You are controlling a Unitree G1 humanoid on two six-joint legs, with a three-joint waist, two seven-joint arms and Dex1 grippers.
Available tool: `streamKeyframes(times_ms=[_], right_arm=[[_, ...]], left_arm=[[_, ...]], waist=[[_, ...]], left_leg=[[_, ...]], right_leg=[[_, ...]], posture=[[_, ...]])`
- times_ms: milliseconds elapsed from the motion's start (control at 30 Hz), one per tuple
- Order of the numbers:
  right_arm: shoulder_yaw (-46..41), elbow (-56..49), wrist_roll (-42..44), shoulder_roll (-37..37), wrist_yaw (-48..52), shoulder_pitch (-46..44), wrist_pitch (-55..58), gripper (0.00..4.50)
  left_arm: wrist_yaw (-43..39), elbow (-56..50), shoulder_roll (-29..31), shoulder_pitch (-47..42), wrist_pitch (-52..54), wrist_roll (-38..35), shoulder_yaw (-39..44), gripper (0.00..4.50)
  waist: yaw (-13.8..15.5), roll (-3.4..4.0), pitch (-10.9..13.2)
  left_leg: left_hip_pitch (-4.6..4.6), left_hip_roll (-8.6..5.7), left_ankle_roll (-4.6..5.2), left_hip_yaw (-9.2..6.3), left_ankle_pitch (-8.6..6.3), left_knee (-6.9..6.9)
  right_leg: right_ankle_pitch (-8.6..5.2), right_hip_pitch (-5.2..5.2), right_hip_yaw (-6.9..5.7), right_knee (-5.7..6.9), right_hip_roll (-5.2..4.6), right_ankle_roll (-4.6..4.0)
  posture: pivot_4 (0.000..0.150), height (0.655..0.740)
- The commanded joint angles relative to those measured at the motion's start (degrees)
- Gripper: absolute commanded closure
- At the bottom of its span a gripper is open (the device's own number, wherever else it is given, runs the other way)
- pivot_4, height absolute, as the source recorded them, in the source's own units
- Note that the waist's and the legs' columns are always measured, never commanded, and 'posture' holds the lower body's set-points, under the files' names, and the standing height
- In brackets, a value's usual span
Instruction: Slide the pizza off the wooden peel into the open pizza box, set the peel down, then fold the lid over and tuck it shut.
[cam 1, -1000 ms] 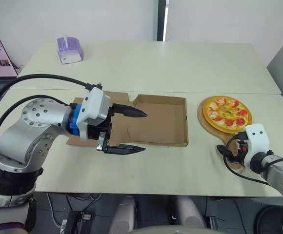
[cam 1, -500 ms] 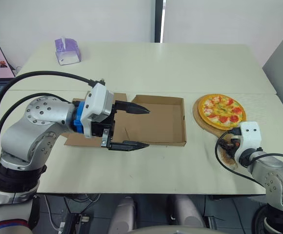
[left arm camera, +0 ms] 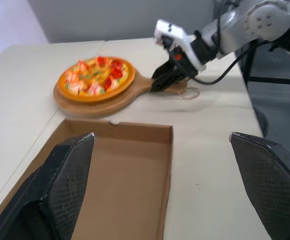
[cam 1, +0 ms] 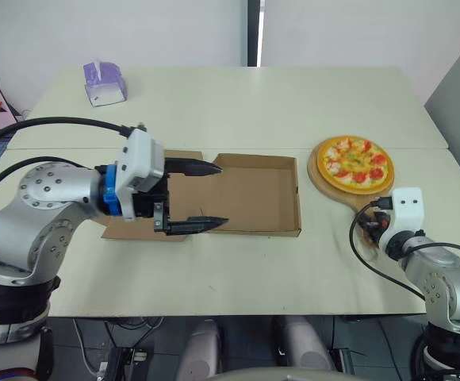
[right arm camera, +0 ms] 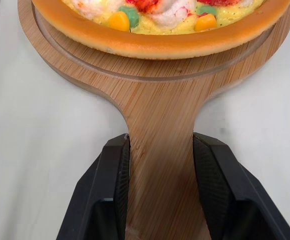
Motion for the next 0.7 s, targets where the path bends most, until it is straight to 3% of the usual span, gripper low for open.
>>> streamKeyframes(times_ms=[33, 433, 700], right_arm=[[-1.44, -2.56, 1.25, -2.47, 3.05, -4.14, -6.28, 2.93], [9.19, 4.88, 5.48, -25.23, 31.81, -15.02, -12.49, 2.93], [20.28, 12.31, 0.75, -30.02, 42.77, -24.77, -21.36, 2.93]], left_arm=[[0.92, -0.41, 2.11, 1.29, 0.18, -0.41, 4.25, 0.00], [2.37, -3.37, 6.55, 10.87, 0.90, -1.02, 13.62, 0.00], [3.58, -7.63, 6.24, 17.05, 1.63, -1.71, 17.73, 0.00]], waist=[[0.03, 0.00, 0.00], [0.23, 0.10, 0.19], [0.24, 0.07, 0.21]], left_leg=[[0.00, 0.00, 0.00, 0.00, 0.00, -0.01], [-0.03, 0.03, 0.22, 0.12, -0.13, -0.01], [-0.03, 0.12, 0.21, 0.15, -0.13, -0.01]], right_leg=[[0.00, 0.00, 0.00, -0.01, 0.00, 0.00], [0.00, -0.02, 0.02, -0.12, -0.02, 0.00], [0.00, -0.02, 0.00, -0.14, 0.02, 0.00]], posture=[[0.150, 0.7400], [0.150, 0.7400], [0.150, 0.7400]])
